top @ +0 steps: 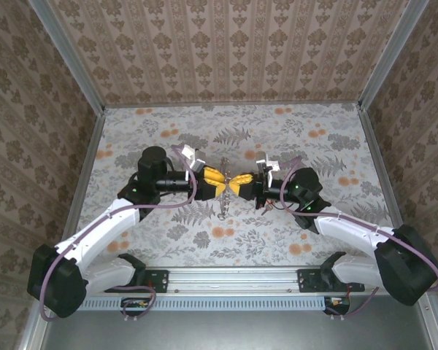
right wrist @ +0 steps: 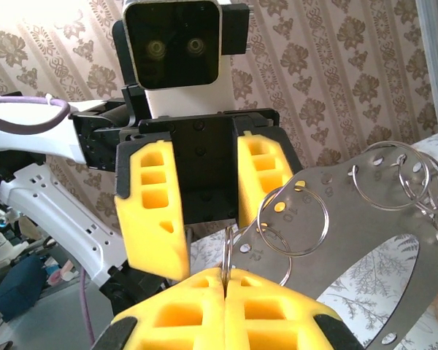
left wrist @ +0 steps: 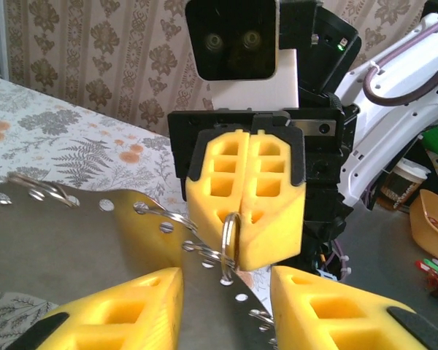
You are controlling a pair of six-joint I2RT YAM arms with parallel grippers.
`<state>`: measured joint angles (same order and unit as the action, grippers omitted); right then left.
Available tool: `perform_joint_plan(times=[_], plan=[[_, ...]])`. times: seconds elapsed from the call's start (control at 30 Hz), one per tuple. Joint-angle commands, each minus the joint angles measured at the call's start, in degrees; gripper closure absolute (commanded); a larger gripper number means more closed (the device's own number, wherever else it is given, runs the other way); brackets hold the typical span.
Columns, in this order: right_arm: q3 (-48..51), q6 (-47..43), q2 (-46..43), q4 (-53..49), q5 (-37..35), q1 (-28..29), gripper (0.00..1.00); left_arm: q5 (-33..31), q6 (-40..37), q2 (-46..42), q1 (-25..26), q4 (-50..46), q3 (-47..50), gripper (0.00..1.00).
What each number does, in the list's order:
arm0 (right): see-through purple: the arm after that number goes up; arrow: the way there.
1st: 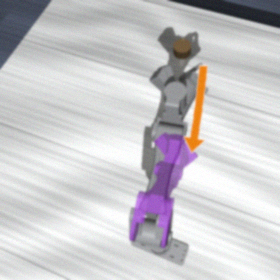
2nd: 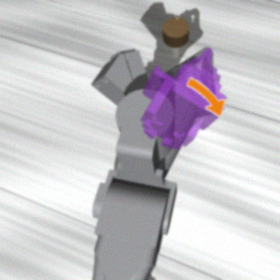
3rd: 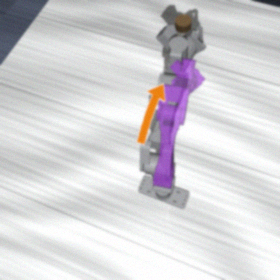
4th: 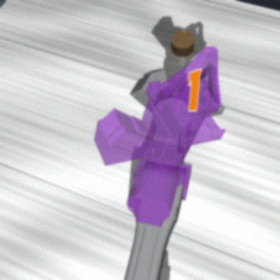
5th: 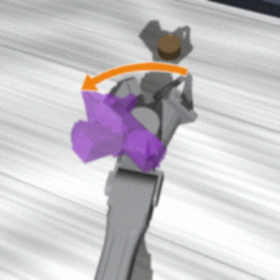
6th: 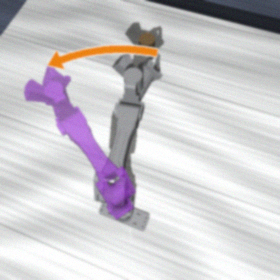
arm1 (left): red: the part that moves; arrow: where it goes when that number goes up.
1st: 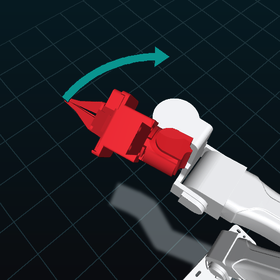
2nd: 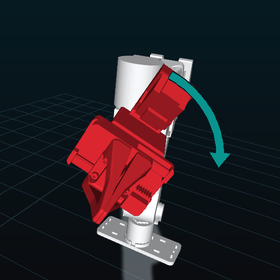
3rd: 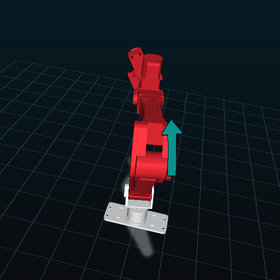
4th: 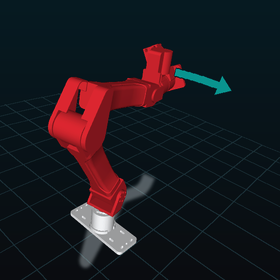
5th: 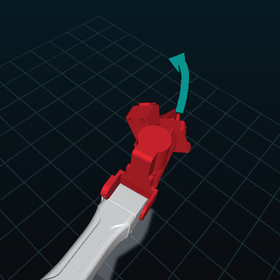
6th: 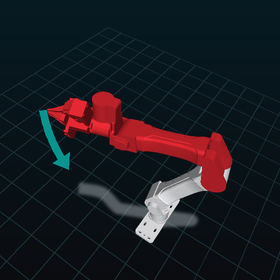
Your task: Put the keys on the keyring
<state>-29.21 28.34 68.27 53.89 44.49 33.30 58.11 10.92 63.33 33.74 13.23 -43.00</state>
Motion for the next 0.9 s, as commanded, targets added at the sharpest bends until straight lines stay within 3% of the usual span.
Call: perform_joint_plan(times=[0.0,0.43,0.87], plan=[[-0.4,0.1,-2.0,2.8,2.3,0.6,1.0,-1.0,-1.2,-0.5,0.8,1.6,-2.2,0.66],[-0.9,-2.7,-2.5,-2.6,0.6,1.1,1.0,-1.9,-3.0,-0.3,1.8,-0.2,-3.8,0.73],[-1.4,-2.3,-1.4,-2.1,-2.8,0.8,1.0,0.7,-5.0,2.1,3.6,-3.8,-5.6,0.93]])
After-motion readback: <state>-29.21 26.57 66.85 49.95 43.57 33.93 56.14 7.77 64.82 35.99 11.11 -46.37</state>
